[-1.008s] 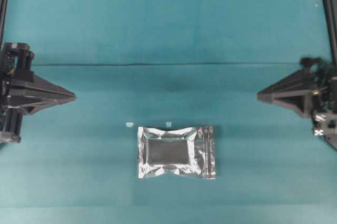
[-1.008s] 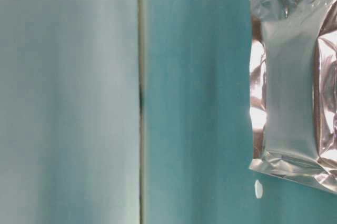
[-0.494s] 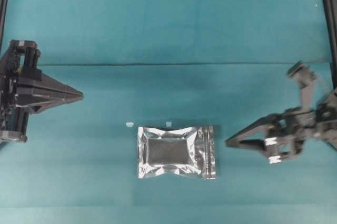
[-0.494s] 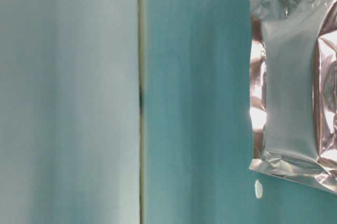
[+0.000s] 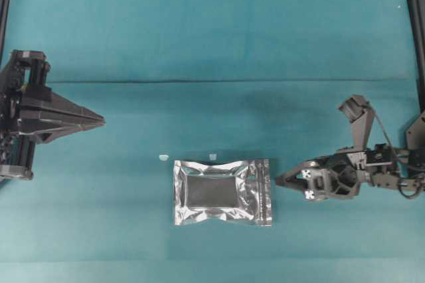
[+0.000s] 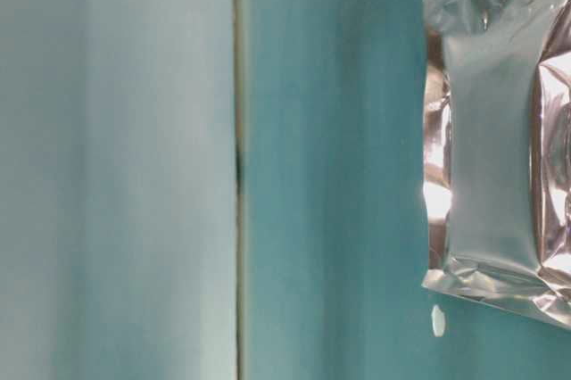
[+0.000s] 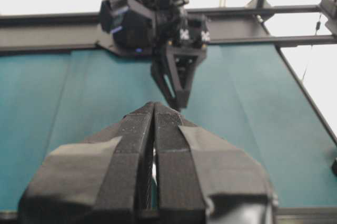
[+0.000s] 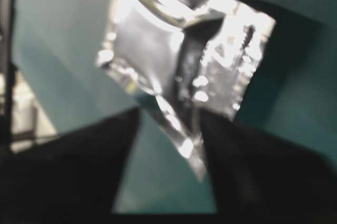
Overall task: Hand over the silver zip bag and make it stand upright.
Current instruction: 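Move the right gripper toward the right edge of the silver zip bag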
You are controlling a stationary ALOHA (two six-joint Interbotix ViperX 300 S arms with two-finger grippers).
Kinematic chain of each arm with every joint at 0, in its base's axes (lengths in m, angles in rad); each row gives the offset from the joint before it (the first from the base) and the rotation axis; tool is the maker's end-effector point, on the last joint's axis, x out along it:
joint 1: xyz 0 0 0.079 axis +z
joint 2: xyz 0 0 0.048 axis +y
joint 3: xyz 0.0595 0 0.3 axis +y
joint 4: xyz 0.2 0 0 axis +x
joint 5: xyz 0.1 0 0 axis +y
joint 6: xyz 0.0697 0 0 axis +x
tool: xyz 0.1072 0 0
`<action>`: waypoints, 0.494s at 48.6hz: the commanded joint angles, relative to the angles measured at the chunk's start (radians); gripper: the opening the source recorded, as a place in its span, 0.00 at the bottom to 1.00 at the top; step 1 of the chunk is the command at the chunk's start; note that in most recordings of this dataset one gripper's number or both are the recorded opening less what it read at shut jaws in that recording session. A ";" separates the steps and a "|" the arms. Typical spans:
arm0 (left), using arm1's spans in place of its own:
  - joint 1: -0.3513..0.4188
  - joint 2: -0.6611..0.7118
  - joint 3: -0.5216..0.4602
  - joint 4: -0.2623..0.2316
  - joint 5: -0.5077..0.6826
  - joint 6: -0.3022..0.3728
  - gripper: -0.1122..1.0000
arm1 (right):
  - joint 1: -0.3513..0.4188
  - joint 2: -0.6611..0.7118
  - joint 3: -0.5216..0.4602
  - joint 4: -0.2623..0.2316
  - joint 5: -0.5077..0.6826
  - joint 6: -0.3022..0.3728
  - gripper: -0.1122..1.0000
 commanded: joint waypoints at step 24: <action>0.014 0.002 0.000 0.003 -0.005 0.000 0.09 | 0.023 0.178 -0.037 0.028 -0.083 0.044 0.89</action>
